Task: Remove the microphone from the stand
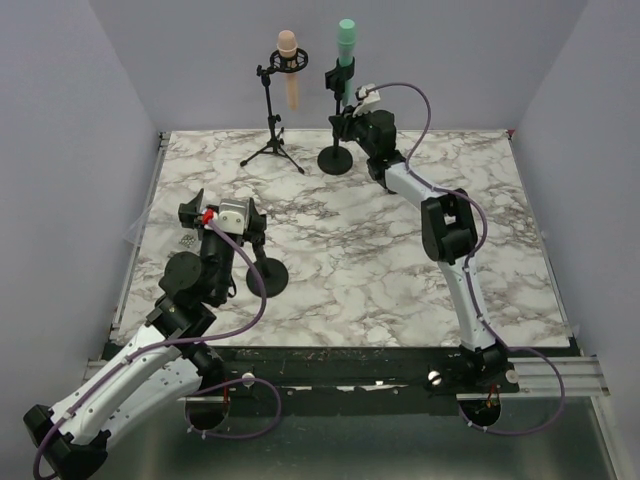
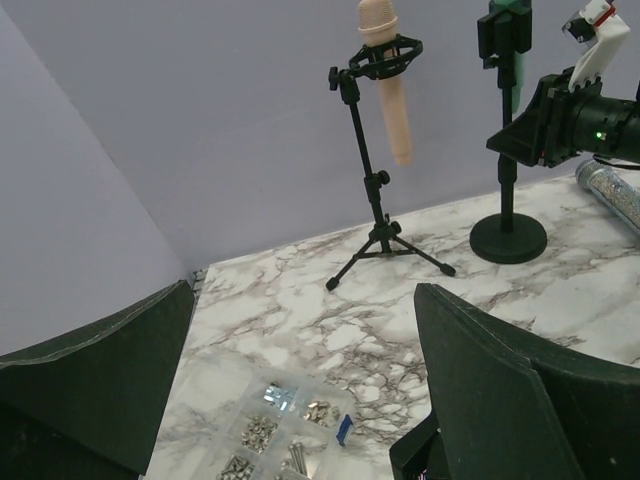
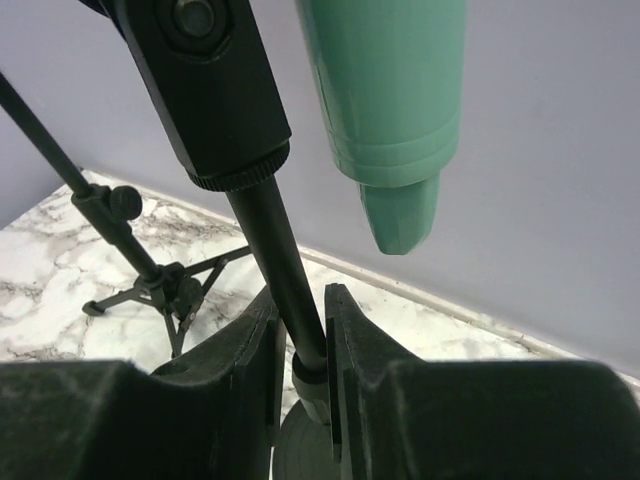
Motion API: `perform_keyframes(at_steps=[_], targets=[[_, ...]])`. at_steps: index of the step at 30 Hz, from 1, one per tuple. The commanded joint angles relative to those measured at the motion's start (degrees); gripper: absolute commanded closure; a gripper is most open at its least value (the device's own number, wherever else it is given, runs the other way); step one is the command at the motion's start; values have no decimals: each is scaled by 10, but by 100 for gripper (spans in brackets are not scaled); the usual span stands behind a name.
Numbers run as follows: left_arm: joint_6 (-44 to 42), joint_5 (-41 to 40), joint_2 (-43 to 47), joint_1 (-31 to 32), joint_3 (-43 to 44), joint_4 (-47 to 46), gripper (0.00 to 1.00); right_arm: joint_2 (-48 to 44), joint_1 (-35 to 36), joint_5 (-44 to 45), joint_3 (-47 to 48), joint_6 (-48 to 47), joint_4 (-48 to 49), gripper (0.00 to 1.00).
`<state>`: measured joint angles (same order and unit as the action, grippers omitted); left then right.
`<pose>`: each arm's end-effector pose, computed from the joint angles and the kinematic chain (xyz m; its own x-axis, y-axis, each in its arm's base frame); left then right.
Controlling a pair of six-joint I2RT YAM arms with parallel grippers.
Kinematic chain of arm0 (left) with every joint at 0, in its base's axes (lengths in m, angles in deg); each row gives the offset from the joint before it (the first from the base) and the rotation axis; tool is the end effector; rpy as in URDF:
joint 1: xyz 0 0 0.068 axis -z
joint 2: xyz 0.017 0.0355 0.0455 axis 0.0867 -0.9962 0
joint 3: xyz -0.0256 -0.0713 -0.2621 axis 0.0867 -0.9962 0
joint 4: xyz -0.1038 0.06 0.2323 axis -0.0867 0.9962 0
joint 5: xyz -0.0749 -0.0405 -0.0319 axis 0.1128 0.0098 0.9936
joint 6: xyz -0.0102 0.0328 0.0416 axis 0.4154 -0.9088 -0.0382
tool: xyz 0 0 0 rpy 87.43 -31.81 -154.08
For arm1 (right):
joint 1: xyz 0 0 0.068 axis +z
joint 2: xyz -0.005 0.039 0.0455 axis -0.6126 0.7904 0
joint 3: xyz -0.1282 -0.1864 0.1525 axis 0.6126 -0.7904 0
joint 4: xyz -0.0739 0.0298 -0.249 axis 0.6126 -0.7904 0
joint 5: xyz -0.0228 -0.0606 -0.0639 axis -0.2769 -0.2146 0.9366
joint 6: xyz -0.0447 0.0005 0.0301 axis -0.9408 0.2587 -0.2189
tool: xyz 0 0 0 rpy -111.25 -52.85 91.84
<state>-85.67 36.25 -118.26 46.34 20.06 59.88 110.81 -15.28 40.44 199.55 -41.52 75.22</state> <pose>0.1242 -0.0827 0.3571 0.2378 0.1931 -0.9519 0.0601 0.9752 0.2129 0.5479 0.2341 0.2237 -0.0246 0.1742 -0.9844 -0.5541 0.8173 0.1584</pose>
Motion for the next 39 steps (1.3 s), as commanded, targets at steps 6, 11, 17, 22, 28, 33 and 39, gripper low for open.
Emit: perform_keyframes(at_steps=[6, 11, 17, 22, 28, 33, 39], targets=[[6, 6, -11, -1, 11, -3, 5, -78, 18, 17, -94, -10, -31, 99], [10, 9, -14, -1, 12, 0, 5, -138, 43, 151, -208, -10, 13, 99], [15, 11, -20, -1, 15, 4, 5, -179, 95, 306, -282, -38, 27, 99], [18, 10, -21, -1, 14, 5, 5, -206, 138, 414, -318, -39, -1, 99], [21, 9, -21, -1, 15, 8, 6, -269, 182, 483, -393, -17, -34, 99], [23, 11, -21, -1, 15, 9, 5, -334, 206, 488, -475, 51, -90, 99], [27, 9, -24, -1, 15, 10, 5, -389, 263, 550, -539, 113, -180, 99]])
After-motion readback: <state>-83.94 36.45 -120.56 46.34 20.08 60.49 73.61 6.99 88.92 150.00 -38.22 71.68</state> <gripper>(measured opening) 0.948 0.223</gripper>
